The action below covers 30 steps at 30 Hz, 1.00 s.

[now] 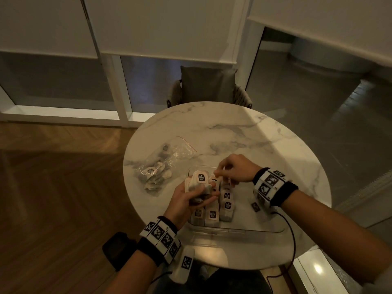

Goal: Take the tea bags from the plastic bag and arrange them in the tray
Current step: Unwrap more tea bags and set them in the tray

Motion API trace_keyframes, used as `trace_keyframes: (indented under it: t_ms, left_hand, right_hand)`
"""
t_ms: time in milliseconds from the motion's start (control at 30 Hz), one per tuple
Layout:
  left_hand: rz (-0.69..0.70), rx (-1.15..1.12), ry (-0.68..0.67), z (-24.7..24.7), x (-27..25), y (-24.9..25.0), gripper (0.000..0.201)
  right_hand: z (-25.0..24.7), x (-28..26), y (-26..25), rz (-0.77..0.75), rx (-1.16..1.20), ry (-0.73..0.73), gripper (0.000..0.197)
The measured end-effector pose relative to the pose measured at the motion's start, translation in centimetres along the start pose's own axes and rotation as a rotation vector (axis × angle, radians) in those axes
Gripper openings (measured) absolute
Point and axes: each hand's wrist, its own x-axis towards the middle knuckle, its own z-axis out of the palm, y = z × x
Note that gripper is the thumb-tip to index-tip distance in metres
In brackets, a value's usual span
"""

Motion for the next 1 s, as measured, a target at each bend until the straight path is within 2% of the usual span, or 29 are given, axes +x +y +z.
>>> trace_keyframes:
  t_ms: [67, 133, 233, 333, 567, 667, 800, 933, 1000]
  left_hand:
    - [0.0, 0.047, -0.03, 0.2, -0.1, 0.2, 0.041]
    - [0.009, 0.08, -0.035, 0.4, -0.3, 0.2, 0.035]
    - [0.051, 0.123, -0.033, 0.6, -0.4, 0.0, 0.032]
    - [0.11, 0.172, -0.03, 0.6, -0.5, -0.1, 0.031]
    - [0.149, 0.144, 0.034, 0.3, -0.2, -0.3, 0.044]
    - [0.12, 0.098, 0.032, 0.1, 0.1, -0.4, 0.04]
    - [0.042, 0.048, 0.025, 0.3, 0.4, 0.1, 0.039]
    - [-0.007, -0.031, -0.013, 0.4, 0.5, 0.4, 0.021]
    - [0.002, -0.044, -0.002, 0.5, 0.4, 0.4, 0.02]
  right_hand:
    - [-0.2, -0.4, -1.2, -0.049, 0.208, 0.031, 0.025]
    - [0.2, -0.8, -2.1, -0.104, 0.303, 0.039, 0.022]
    - [0.9, -1.1, -2.5, -0.149, 0.33, 0.099, 0.016]
    - [1.3, -1.4, -2.4, -0.136, 0.368, 0.166, 0.018]
    - [0.6, -3.0, -2.4, -0.197, 0.518, 0.211, 0.02]
    - [0.0, -3.4, -1.9, -0.176, 0.509, 0.261, 0.018]
    - [-0.1, -3.9, -1.6, -0.143, 0.492, 0.224, 0.015]
    - [0.1, -4.3, -1.5, -0.119, 0.49, 0.209, 0.013]
    - [0.4, -4.3, -1.4, -0.105, 0.496, 0.196, 0.012]
